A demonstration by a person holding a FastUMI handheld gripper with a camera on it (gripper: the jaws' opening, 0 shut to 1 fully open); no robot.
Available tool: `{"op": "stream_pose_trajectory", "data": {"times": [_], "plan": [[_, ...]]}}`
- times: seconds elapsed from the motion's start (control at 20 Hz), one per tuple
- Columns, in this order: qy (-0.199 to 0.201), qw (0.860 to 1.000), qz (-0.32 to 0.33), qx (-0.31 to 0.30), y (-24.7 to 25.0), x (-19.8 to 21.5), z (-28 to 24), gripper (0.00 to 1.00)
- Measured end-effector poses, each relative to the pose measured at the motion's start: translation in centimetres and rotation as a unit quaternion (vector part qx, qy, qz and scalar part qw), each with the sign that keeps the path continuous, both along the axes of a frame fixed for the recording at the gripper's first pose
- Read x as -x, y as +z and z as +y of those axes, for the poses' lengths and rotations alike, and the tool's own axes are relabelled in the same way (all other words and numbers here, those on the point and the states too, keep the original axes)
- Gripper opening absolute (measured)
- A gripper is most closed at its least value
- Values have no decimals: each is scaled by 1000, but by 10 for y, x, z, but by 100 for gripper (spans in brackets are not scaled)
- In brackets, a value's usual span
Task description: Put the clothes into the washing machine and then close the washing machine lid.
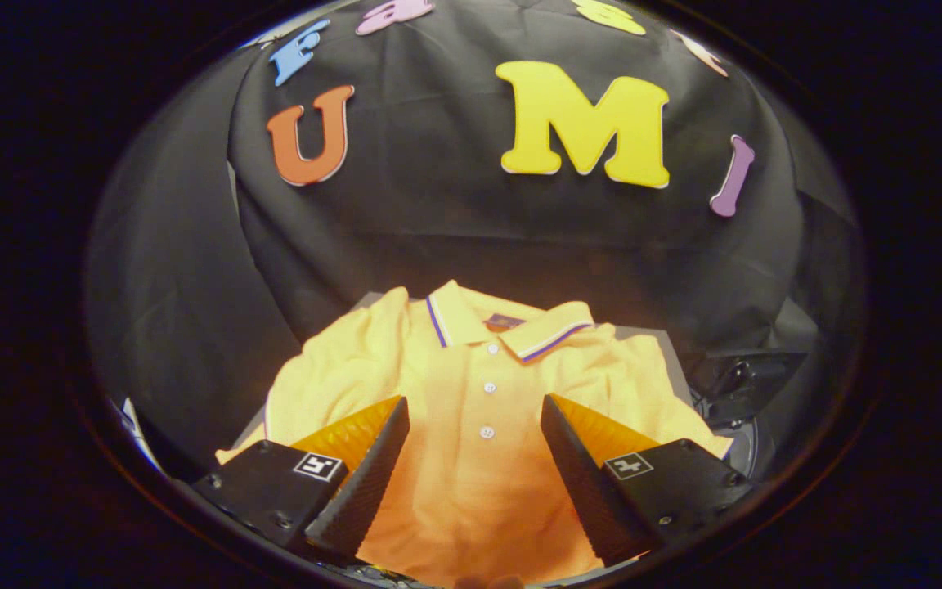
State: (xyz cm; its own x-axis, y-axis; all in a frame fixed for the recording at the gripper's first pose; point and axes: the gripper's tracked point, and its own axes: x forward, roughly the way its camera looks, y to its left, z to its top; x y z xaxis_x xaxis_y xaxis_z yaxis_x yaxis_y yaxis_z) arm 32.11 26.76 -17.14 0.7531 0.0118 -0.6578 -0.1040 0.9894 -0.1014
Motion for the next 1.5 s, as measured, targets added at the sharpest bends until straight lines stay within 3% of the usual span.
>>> {"op": "stream_pose_trajectory", "data": {"times": [0.1,0.25,0.5,0.55,0.75,0.8,1.05,1.5], "plan": [[-21,999,36,-4,-18,4,-4,100],[5,1000,7,16,-16,0,-4,100],[18,998,52,20,-20,7,-3,98],[28,998,57,21,-19,7,0,89],[33,998,46,37,-17,10,3,13],[40,997,42,48,-15,9,3,7],[21,999,43,-3,-5,13,2,6],[13,997,-19,-69,94,8,-19,5]]}}
